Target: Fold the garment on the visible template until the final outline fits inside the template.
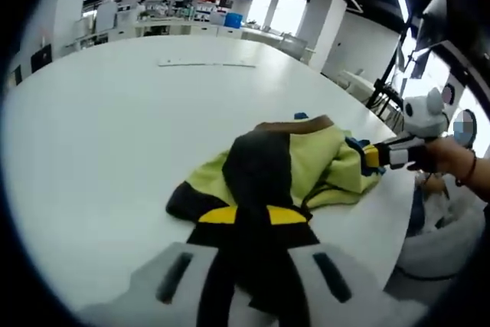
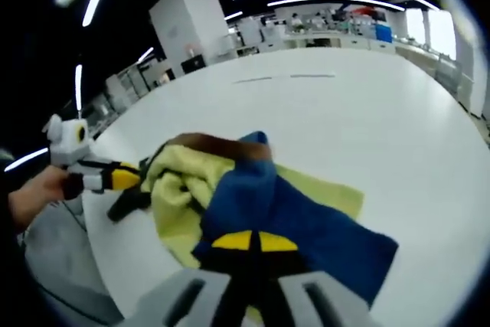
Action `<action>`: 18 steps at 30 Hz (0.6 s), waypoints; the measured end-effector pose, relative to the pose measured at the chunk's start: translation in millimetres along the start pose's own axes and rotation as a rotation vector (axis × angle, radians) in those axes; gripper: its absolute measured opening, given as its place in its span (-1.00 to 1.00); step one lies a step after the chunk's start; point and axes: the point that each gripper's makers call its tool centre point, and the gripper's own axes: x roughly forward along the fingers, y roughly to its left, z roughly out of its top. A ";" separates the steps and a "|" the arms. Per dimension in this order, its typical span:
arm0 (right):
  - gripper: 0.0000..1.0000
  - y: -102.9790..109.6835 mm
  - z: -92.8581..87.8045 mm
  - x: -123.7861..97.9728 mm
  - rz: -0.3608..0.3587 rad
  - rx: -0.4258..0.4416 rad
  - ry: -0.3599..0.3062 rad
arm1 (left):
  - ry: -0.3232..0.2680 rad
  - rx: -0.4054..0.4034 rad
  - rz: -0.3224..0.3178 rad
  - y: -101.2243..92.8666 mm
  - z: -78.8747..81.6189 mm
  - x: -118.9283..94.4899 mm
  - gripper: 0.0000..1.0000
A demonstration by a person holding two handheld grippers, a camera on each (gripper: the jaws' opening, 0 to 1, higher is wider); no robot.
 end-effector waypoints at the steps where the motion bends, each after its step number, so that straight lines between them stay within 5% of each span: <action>1: -1.00 0.2 0.4 -2.1 -0.005 -0.002 -0.006 | -0.009 0.011 0.005 -1.1 1.7 -1.5 -0.91; 13: -1.00 -4.3 27.6 -29.9 -0.062 -0.141 -0.072 | -0.092 0.036 0.011 -7.3 24.4 -20.3 -1.00; 18: -1.00 -2.6 53.2 -44.1 -0.077 -0.176 -0.130 | -0.167 0.059 0.001 -7.3 53.4 -38.4 -1.00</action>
